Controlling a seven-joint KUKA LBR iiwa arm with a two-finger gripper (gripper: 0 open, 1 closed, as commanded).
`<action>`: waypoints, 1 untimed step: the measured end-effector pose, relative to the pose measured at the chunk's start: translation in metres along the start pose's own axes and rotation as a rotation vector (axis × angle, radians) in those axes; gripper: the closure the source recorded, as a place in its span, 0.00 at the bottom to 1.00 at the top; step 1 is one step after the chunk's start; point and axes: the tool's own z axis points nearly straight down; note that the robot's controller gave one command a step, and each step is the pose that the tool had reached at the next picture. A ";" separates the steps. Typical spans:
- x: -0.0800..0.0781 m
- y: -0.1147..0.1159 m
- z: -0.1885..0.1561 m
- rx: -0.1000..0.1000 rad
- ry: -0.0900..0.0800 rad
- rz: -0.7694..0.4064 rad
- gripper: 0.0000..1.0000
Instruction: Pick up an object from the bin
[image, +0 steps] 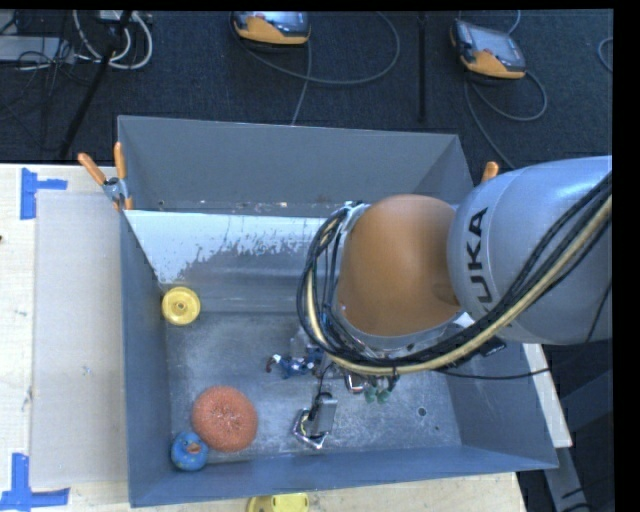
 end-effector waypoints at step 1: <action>-0.002 -0.001 -0.004 -0.001 -0.008 0.005 0.00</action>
Offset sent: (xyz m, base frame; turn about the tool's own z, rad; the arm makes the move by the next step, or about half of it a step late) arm 0.0790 -0.0426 -0.1164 -0.0083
